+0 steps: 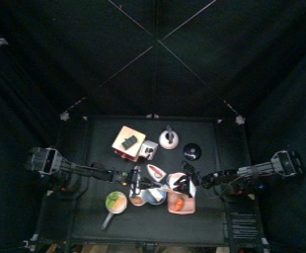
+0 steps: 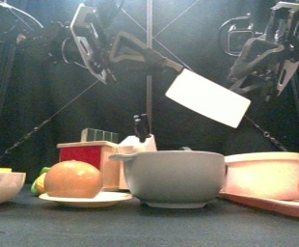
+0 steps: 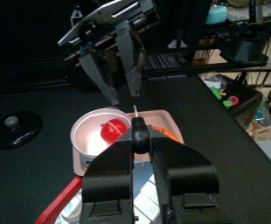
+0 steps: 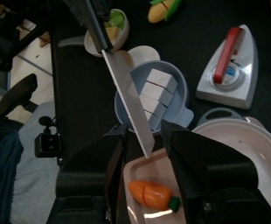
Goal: Regrasp cleaver
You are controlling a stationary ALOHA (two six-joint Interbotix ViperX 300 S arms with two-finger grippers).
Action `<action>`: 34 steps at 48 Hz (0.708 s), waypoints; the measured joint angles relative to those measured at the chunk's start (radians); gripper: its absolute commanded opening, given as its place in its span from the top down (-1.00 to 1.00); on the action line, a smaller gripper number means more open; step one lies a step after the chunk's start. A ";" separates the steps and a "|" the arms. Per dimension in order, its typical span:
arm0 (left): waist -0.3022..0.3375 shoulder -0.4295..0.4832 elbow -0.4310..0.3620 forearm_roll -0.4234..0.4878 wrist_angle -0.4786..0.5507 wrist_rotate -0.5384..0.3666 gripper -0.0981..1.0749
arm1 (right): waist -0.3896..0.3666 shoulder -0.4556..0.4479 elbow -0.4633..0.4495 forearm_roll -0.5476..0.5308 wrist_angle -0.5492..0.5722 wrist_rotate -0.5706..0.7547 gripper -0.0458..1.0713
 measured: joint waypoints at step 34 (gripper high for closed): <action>0.000 0.034 -0.009 0.037 -0.023 0.002 0.23 | 0.150 -0.094 -0.295 0.664 1.302 -0.100 -0.41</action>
